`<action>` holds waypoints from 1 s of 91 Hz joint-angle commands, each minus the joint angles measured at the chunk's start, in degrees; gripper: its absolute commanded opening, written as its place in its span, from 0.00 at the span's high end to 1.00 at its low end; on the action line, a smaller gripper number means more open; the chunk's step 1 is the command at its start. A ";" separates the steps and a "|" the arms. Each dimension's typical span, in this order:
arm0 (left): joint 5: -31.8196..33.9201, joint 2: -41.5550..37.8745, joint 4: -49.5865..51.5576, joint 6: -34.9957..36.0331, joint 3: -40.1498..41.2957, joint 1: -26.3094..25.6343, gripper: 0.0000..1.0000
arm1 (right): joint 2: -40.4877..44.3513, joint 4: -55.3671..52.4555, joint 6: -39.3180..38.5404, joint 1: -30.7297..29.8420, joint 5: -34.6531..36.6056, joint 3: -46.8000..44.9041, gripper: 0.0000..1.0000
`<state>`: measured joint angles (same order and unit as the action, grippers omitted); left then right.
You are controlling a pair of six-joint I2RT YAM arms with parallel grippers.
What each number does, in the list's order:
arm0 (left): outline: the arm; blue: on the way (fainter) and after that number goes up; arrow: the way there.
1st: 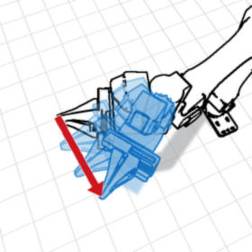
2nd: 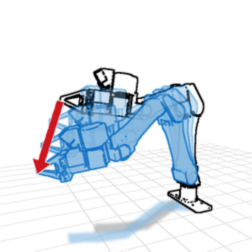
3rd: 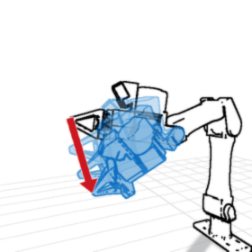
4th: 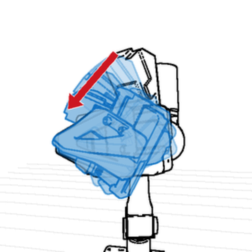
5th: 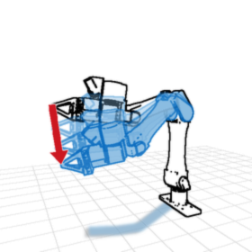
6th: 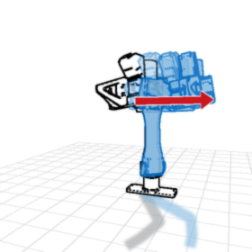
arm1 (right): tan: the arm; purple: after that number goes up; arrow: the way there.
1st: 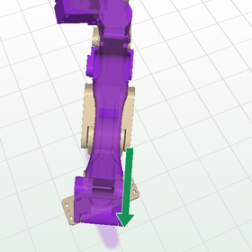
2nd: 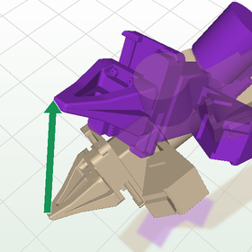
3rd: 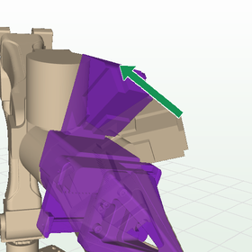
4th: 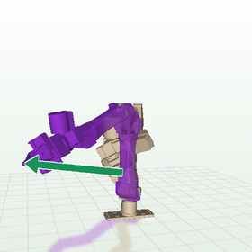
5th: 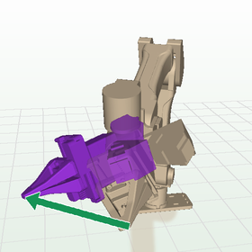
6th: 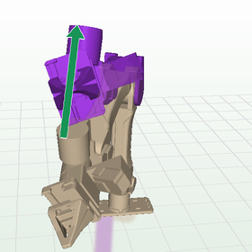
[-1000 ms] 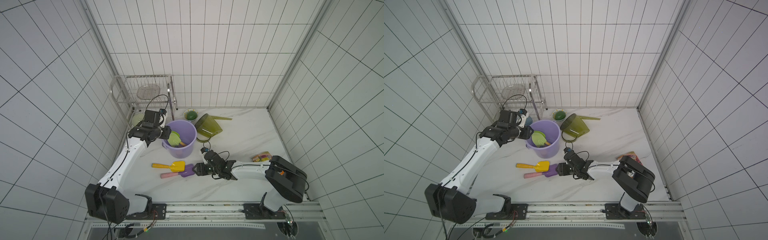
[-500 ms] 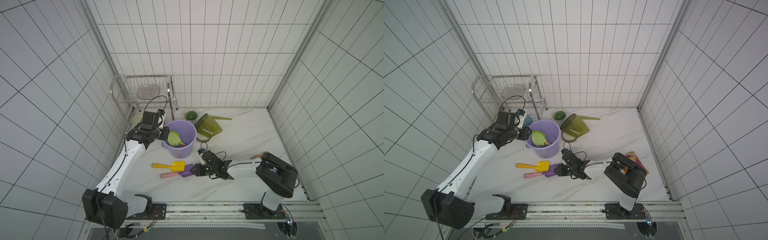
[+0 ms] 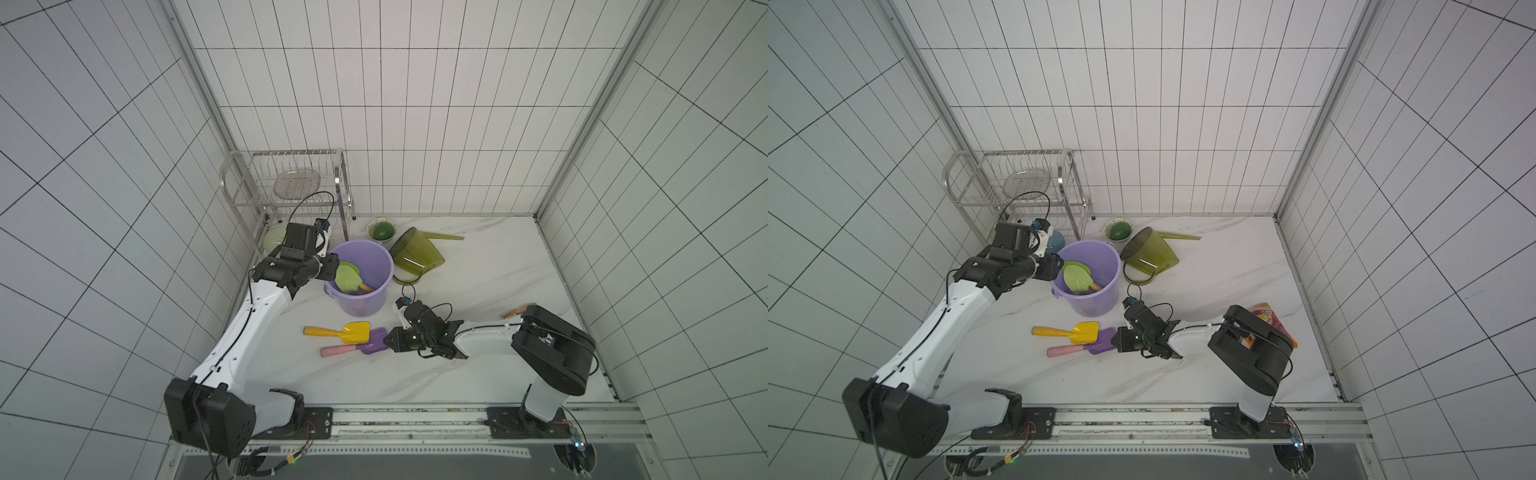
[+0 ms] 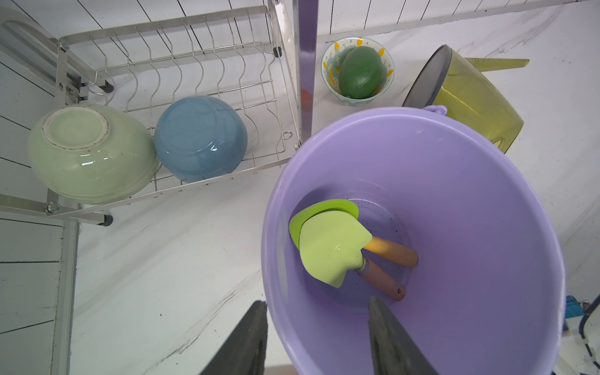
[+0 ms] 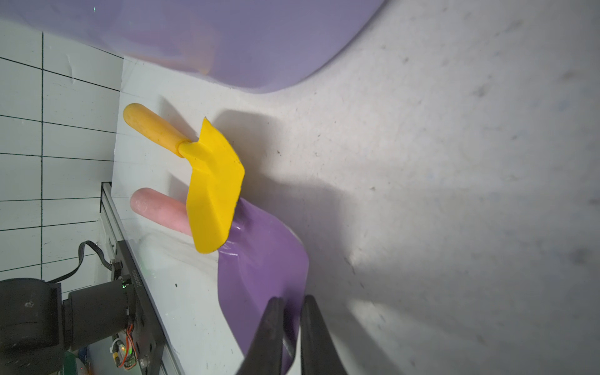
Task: Organize the gardening tools
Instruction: Pick up the gardening tool from the center of the board.
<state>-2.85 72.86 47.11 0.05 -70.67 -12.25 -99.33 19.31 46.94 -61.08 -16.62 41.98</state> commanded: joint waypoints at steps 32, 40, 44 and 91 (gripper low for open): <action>-0.85 -0.83 -1.28 1.80 0.34 0.13 0.48 | 7.04 -3.97 -4.46 1.72 2.11 -2.54 0.96; -1.64 -1.26 -0.96 2.65 0.27 0.08 0.48 | 9.04 -6.05 -6.47 2.06 2.27 -2.86 0.98; -2.98 -1.47 -0.66 3.62 0.31 -0.01 0.48 | 10.11 -7.58 -7.67 2.24 2.22 -2.86 0.99; -14.13 -6.73 7.31 19.26 -0.47 -6.31 0.47 | 21.50 -30.36 -23.57 4.04 -0.52 4.82 1.00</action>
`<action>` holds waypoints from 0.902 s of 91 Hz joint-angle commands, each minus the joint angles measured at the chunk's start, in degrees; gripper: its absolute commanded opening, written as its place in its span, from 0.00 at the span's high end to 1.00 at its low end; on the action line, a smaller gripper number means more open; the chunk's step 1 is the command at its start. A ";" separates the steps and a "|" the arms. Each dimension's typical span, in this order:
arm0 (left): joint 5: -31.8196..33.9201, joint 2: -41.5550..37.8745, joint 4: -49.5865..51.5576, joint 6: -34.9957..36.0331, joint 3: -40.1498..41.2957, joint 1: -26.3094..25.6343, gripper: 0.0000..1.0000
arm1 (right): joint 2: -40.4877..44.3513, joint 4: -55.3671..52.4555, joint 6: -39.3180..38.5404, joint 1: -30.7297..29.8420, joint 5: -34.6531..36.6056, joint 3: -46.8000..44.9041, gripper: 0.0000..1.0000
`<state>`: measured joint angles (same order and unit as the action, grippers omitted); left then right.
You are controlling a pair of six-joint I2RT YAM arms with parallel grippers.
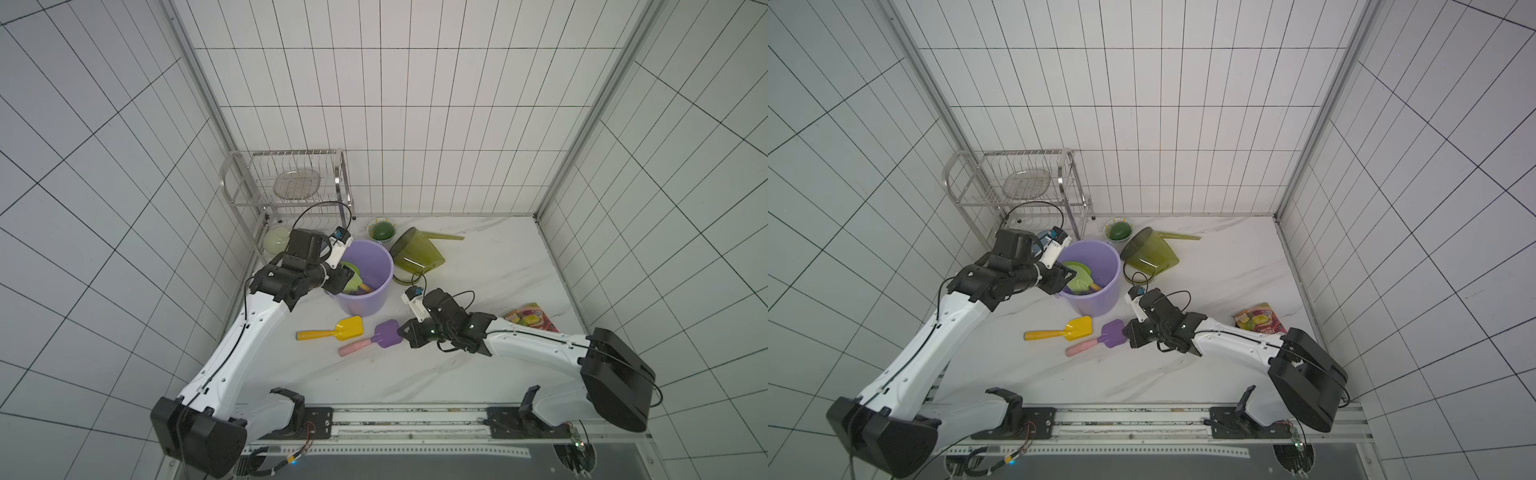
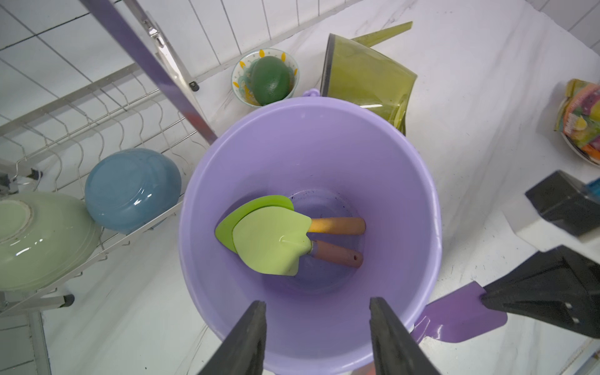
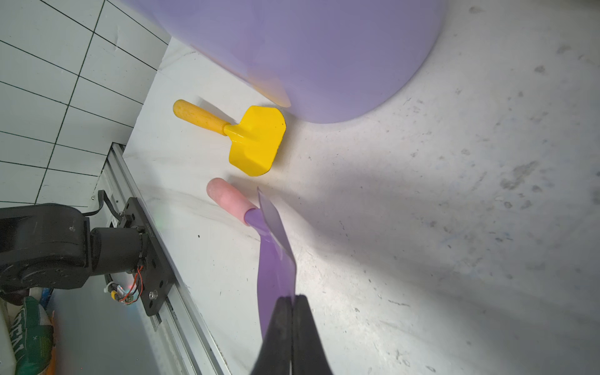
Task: Organize the gardening tools
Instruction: Pick up the gardening tool from the center of the board.
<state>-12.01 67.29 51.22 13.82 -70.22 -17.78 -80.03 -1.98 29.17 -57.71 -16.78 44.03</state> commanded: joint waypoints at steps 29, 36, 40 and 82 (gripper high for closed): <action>-15.75 -1.33 9.43 14.47 -4.17 -3.50 0.52 | 5.08 -18.58 -9.20 2.27 -6.98 9.51 1.00; -18.21 -1.43 11.30 17.20 -4.38 -5.32 0.53 | 4.69 -20.63 -9.37 2.73 -9.67 11.53 1.00; -19.26 -1.41 12.19 18.62 -4.40 -6.51 0.53 | 4.49 -21.59 -9.54 2.90 -11.06 12.46 1.00; -13.54 0.48 8.68 17.38 -0.54 -15.56 0.61 | 3.24 -25.28 -9.04 3.67 -17.81 18.60 1.00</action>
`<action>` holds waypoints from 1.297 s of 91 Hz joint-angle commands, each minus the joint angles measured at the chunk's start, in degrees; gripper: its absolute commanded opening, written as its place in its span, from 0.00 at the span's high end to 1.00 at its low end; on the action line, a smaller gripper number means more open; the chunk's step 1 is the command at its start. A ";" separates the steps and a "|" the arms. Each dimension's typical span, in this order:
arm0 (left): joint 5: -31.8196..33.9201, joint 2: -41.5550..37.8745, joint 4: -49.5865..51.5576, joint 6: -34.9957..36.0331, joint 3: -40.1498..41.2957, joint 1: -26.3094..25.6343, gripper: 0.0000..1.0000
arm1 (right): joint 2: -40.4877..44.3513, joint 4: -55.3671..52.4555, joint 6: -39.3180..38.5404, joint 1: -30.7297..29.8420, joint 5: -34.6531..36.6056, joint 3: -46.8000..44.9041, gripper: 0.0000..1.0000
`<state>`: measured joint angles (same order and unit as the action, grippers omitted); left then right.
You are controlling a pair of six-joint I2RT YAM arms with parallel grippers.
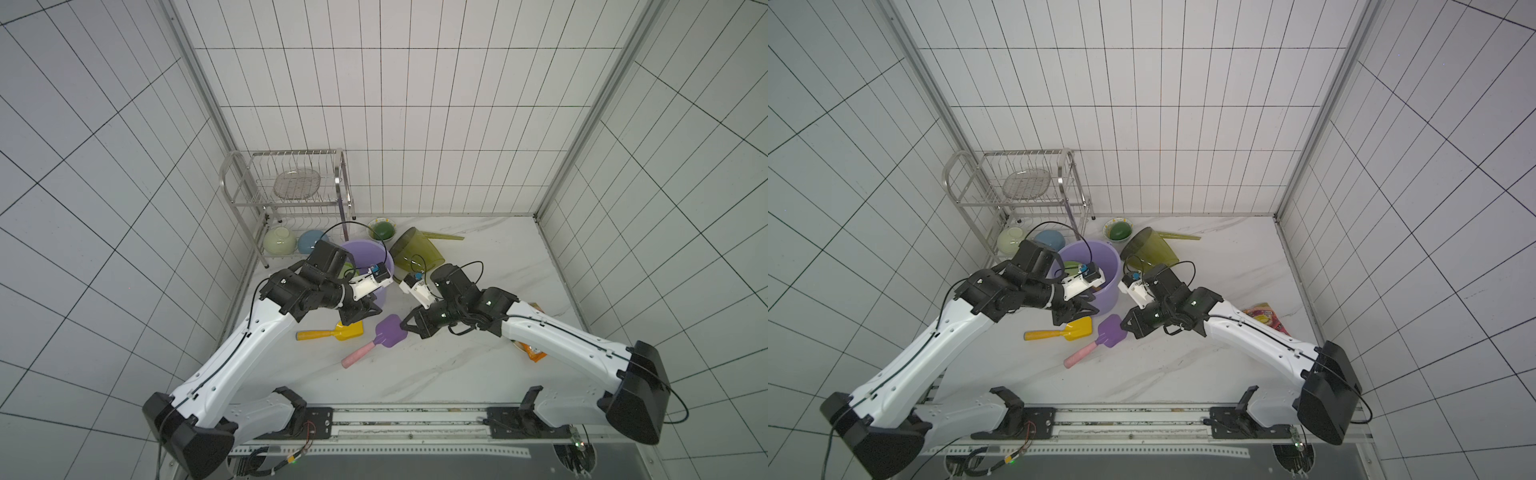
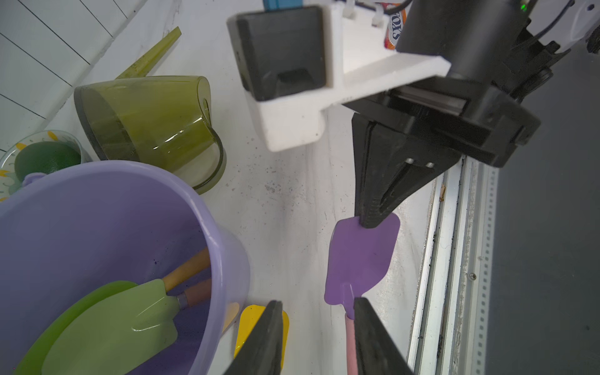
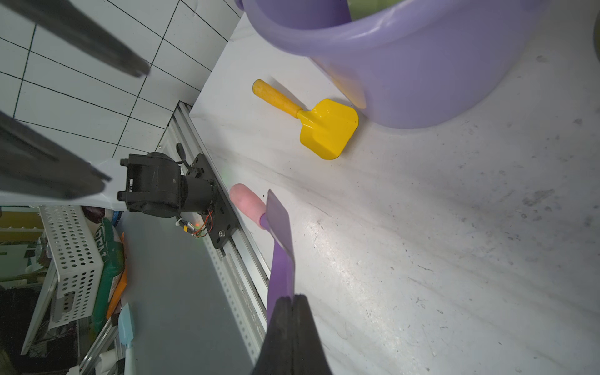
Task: Organize the gardening tools
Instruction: Pick up the gardening tool from the center of the board.
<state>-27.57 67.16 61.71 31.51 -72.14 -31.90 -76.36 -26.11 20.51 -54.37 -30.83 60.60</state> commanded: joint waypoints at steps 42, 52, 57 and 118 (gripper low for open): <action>5.66 3.76 -4.59 -3.36 3.49 -5.44 0.68 | -0.74 0.97 0.66 0.32 -6.94 3.03 1.00; 5.85 4.30 -4.98 -3.87 3.53 -5.75 0.70 | -0.93 1.57 0.97 0.36 -7.20 2.91 1.00; 5.98 4.60 -4.94 -3.99 3.58 -5.87 0.71 | -1.08 1.78 1.02 0.32 -7.22 2.91 1.00; 6.76 3.64 -5.42 -6.31 4.45 -6.07 0.93 | -1.83 5.54 3.56 0.36 -4.93 2.85 1.00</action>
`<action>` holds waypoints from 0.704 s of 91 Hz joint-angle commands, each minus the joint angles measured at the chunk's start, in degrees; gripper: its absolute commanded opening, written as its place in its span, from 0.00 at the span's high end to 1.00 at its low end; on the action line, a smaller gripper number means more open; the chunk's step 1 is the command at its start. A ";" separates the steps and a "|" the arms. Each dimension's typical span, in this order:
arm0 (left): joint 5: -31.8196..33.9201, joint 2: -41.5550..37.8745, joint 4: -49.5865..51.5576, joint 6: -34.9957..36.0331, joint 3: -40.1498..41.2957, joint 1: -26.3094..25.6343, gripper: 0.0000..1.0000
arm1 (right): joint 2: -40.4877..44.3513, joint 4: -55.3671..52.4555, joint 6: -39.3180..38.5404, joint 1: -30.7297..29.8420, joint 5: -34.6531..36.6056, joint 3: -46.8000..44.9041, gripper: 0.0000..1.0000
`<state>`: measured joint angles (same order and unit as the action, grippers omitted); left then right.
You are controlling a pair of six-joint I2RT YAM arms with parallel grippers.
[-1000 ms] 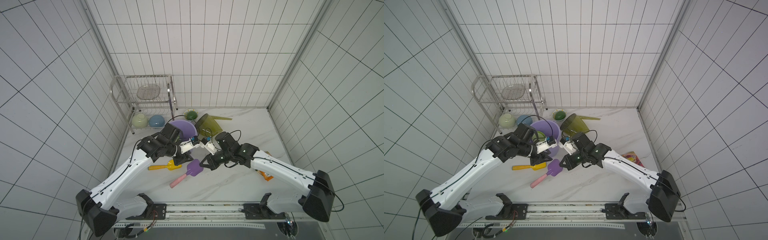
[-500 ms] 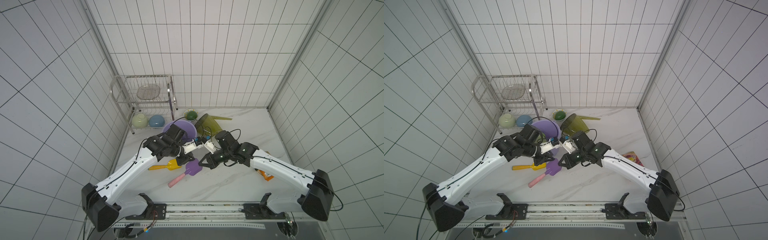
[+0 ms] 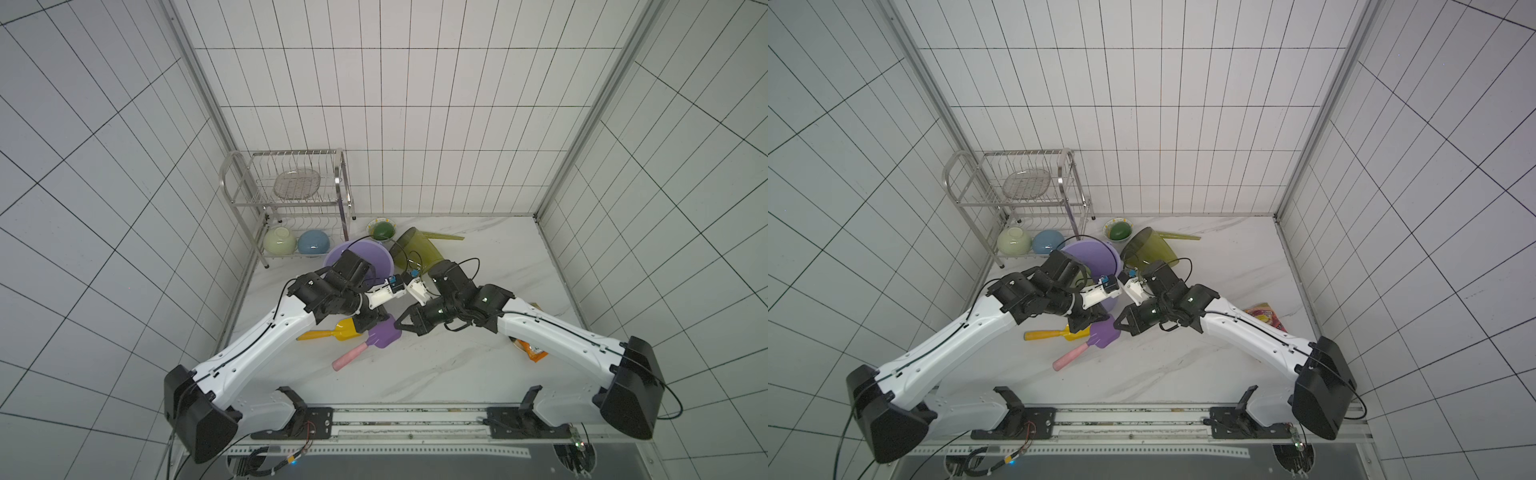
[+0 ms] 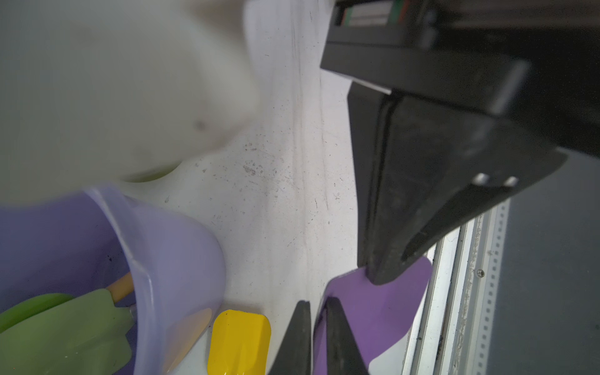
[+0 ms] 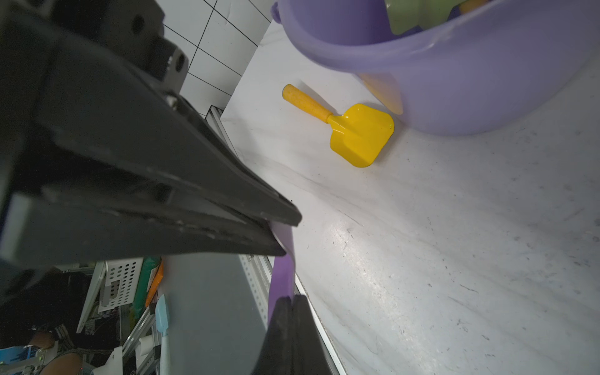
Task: Organize the gardening tools
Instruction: Pick up the gardening tool from the center of the board.
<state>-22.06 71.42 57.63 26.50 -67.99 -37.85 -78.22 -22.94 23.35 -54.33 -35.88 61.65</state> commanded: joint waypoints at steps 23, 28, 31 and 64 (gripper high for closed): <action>6.01 -0.75 -1.95 -5.59 -1.23 -0.15 1.00 | 2.23 3.00 2.20 0.45 4.54 0.76 0.98; 6.62 -0.96 -2.44 -6.90 -1.51 -0.06 1.00 | 2.95 3.12 2.80 0.63 6.24 0.41 0.91; 7.17 -1.03 -2.78 -7.77 -1.77 -0.04 1.00 | 3.37 3.21 3.36 0.63 7.69 0.20 0.88; 2.47 0.01 -6.36 -22.02 -6.75 14.74 1.00 | 9.43 9.69 13.97 0.20 23.19 -4.74 0.52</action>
<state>-17.15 71.05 55.16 11.40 -71.83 -27.88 -69.43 -17.80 32.18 -53.98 -18.55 58.98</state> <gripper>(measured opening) 0.047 0.481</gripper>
